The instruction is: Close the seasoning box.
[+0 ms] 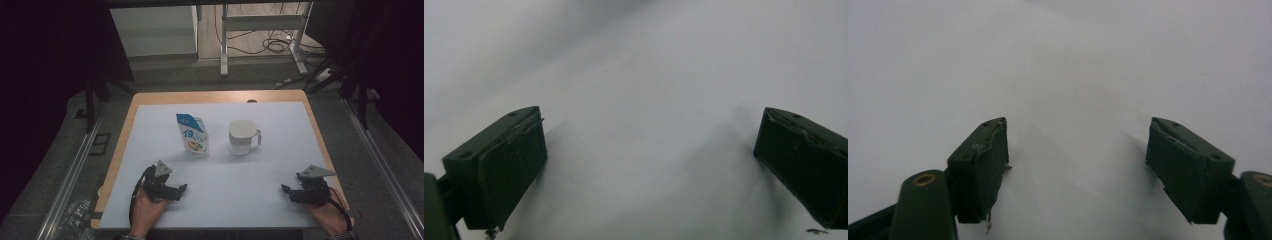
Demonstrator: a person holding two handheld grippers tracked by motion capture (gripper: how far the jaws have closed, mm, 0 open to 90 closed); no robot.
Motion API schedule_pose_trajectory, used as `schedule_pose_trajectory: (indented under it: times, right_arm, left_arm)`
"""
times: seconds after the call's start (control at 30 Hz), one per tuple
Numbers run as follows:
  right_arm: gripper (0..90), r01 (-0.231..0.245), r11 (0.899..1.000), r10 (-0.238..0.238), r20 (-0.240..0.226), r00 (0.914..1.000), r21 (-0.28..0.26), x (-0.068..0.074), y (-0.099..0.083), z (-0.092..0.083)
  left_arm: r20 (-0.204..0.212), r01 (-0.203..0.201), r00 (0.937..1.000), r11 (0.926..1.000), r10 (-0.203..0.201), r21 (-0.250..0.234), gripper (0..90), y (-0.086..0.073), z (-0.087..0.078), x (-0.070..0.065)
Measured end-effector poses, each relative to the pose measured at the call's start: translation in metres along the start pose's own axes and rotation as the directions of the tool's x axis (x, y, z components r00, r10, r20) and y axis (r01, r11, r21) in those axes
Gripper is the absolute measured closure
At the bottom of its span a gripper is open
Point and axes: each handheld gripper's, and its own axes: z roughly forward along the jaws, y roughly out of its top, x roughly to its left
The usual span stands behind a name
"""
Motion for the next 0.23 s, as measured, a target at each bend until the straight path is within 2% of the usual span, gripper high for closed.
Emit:
schedule_pose_trajectory:
  times: [0.07,0.23]
  right_arm:
    - [23.4,-0.002,1.0,0.002,-0.008,1.0,-0.016,-0.0013,-0.0022,0.0003]
    - [21.9,0.003,1.0,-0.003,-0.013,0.9999,-0.013,-0.0012,-0.0025,0.001]
  left_arm:
    - [0.0,-0.001,1.0,1.0,0.001,0.0,0.9,0.0,0.0,-0.0001]
    - [0.0,0.003,1.0,1.0,-0.003,0.001,0.8,-0.0001,0.0001,0.0001]
